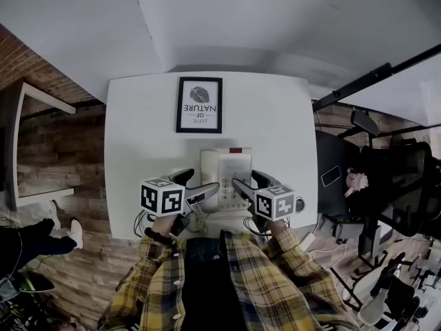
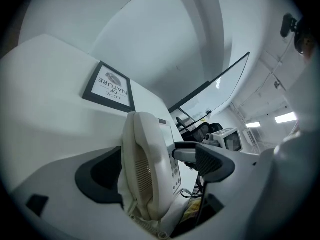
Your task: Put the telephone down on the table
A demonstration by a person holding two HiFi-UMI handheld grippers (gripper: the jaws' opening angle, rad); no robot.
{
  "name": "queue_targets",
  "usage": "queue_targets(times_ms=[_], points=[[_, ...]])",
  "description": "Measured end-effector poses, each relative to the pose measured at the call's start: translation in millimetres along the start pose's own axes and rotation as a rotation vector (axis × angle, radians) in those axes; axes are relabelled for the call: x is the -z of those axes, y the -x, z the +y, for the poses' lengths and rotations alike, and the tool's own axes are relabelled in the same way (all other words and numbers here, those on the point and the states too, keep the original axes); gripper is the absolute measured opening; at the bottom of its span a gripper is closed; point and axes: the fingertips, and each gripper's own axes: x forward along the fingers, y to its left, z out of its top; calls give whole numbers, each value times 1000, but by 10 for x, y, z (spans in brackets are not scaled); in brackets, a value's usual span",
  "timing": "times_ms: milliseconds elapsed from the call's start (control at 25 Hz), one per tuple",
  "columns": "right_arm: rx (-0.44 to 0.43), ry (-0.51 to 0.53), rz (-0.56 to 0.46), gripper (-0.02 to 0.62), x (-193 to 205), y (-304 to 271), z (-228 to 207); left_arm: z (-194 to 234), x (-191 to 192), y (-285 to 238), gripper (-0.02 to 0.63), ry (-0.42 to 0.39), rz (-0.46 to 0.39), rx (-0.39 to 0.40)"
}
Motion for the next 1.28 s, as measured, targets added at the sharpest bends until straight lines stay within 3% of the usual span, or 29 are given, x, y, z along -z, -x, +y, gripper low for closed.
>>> queue_targets(times_ms=[160, 520, 1080, 1160, 1240, 1280], points=[[23, 38, -48, 301, -112, 126, 46, -93, -91, 88, 468, -31, -35, -3], [-21, 199, -196, 301, -681, 415, 501, -378, -367, 294, 466, -127, -126, 9], [-149, 382, -488, 293, -1498, 1196, 1398, -1399, -987, 899, 465, -440, -375, 101], [-154, 403, -526, 264, -1561, 1322, 1492, -1527, -1031, 992, 465, -471, -400, 110], [-156, 427, -568, 176, -1624, 1437, 1573, -1624, -1074, 1077, 464, -495, -424, 112], [-160, 438, -587, 167, -1652, 1487, 1612, -1665, -1094, 1115, 463, -505, -436, 112]])
